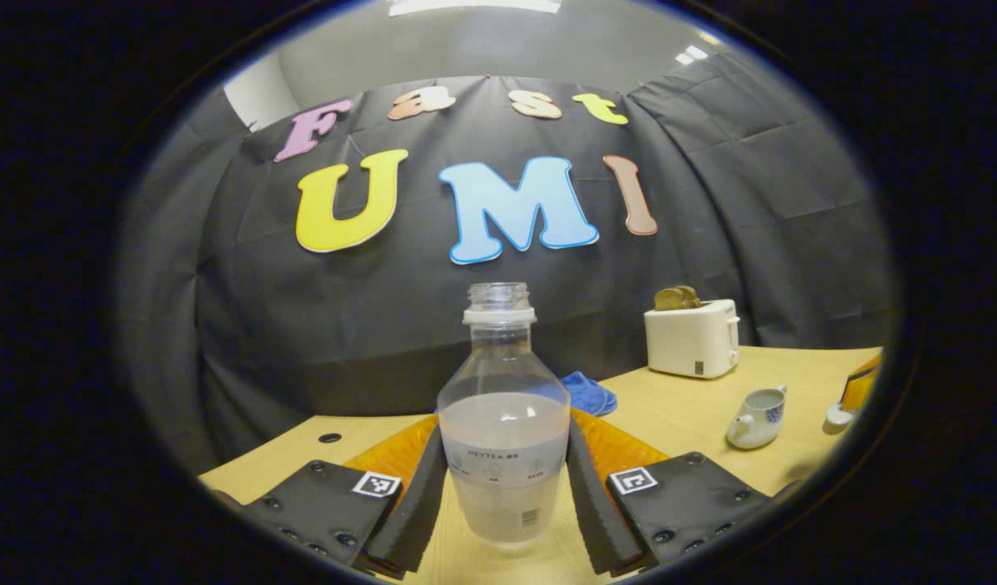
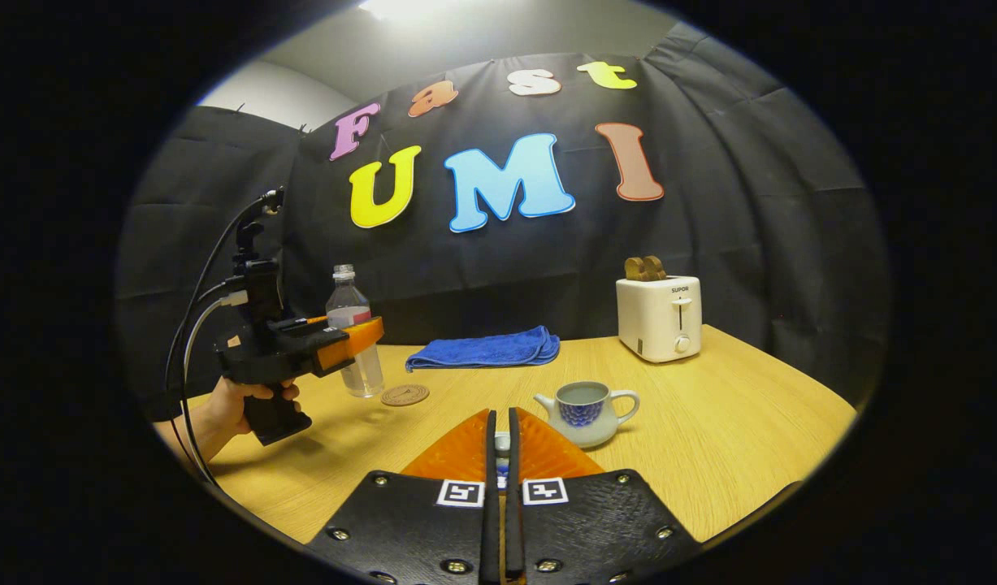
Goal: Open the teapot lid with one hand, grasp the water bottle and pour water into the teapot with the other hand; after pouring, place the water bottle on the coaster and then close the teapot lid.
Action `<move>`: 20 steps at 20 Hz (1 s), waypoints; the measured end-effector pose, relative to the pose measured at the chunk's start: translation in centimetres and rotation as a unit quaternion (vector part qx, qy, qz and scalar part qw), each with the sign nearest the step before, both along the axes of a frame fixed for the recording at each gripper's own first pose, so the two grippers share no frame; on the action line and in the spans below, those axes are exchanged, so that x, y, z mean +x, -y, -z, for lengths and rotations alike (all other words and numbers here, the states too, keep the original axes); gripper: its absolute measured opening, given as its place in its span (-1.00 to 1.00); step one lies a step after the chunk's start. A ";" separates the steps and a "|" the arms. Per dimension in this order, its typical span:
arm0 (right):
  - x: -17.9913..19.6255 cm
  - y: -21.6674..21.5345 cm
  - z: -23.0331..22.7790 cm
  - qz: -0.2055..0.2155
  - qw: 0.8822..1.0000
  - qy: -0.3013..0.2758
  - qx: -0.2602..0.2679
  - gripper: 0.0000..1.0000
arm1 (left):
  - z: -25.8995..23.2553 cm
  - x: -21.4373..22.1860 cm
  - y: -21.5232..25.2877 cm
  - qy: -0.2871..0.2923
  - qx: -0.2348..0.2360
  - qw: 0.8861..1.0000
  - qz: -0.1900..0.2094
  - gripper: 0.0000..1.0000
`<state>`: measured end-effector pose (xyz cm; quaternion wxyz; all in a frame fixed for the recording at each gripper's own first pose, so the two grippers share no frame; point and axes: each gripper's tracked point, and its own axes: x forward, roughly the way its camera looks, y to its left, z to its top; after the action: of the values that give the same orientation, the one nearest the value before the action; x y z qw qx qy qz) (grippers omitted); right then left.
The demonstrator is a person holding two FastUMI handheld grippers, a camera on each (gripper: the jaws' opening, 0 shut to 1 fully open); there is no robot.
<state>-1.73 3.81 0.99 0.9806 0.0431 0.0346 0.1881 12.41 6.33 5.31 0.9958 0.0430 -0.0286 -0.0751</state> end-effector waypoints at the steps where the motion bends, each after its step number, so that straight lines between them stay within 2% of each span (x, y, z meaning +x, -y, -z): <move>1: 0.2 -0.2 0.2 -0.003 1.000 -0.001 -0.001 -0.94 | 0.0 0.4 -0.1 -0.004 -0.015 1.000 0.004 0.69; 4: 0.7 -0.3 0.8 -0.007 1.000 -0.010 -0.005 -0.94 | 0.5 2.3 -0.7 -0.012 -0.039 0.999 0.000 0.69; 8: 1.1 0.2 1.2 -0.001 1.000 -0.013 -0.004 -0.94 | 1.9 5.3 -1.0 -0.017 -0.030 0.999 -0.010 0.67; 12: 1.2 0.4 1.3 0.003 1.000 -0.012 -0.003 -0.94 | 3.9 7.9 -1.3 -0.032 -0.041 0.998 -0.017 0.69; 20: 1.2 0.7 1.3 0.005 1.000 -0.011 -0.005 -0.94 | 5.4 9.4 -1.1 -0.035 -0.029 0.999 -0.023 0.69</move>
<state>-0.51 3.16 -0.32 0.9813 0.0409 0.0461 0.1826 21.78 7.40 -0.07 0.9985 0.0119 0.0046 -0.0532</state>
